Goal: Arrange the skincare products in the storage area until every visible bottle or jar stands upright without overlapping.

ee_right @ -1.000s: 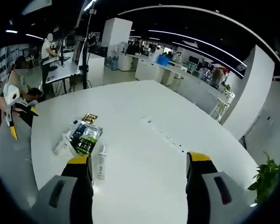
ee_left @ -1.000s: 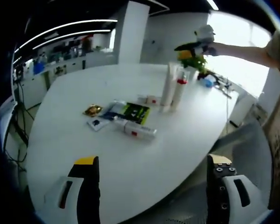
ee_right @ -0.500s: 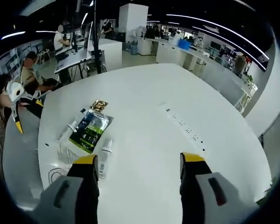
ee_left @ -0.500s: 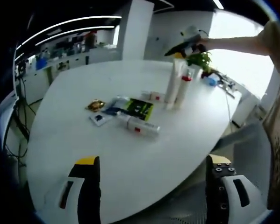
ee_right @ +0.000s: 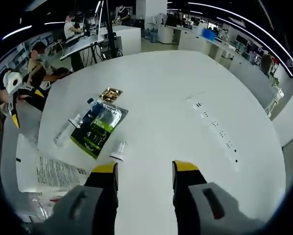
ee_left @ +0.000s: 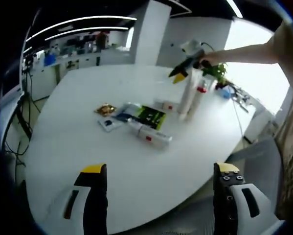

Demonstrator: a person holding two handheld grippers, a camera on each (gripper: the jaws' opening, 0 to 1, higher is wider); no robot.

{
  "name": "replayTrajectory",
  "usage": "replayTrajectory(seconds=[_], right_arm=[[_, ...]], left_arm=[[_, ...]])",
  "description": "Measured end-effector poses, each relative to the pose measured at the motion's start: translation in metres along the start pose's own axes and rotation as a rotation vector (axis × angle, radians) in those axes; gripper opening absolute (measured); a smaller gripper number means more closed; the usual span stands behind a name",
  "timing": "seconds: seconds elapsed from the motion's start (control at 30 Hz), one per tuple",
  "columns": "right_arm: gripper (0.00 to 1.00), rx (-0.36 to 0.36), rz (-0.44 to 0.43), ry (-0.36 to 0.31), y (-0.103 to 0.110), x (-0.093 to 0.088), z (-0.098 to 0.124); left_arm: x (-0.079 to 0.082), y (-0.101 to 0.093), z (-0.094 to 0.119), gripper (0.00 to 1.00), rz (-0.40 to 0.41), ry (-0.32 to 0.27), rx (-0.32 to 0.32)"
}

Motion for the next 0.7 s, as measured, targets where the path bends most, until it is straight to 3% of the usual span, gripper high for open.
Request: replayTrajectory(seconds=[0.13,0.37,0.7], right_arm=[[0.34,0.09,0.008,0.032,0.012,0.0,-0.021],[0.28,0.18,0.013,0.074,0.027,0.002,-0.047],[0.29,0.253,0.042,0.175,0.042,-0.006,-0.071]], left_arm=[[0.0,0.001,-0.001,0.87,0.008,0.001,0.001],[0.0,0.003,-0.002,0.87,0.017,0.001,0.002],[0.0,0.006,-0.003,0.87,0.036,-0.007,-0.002]])
Point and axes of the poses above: the point that each gripper's makers call its tool centre point, and the gripper's own axes: z roughly backward along the fingers, y roughly to its left, x roughly out of its top, the point moved 6 cm from there along z, roughly backward along the fingers, and after that the axes turned 12 degrees about z, right-handed, at the moved point
